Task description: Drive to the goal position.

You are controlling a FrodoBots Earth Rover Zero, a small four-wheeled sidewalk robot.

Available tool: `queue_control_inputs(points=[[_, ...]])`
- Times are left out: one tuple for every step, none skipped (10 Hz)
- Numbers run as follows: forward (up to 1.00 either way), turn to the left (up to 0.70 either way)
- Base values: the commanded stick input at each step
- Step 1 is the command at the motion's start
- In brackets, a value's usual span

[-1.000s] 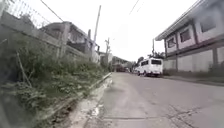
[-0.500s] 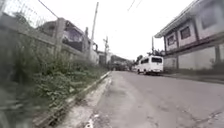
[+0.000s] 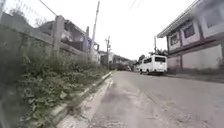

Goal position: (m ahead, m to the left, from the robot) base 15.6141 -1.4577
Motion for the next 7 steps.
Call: queue_control_inputs(points=[[0.70, -0.26], [0.70, -0.35], [0.70, -0.34], [0.70, -0.30], [0.70, 0.00], [0.70, 0.00], [0.70, 0.00]])
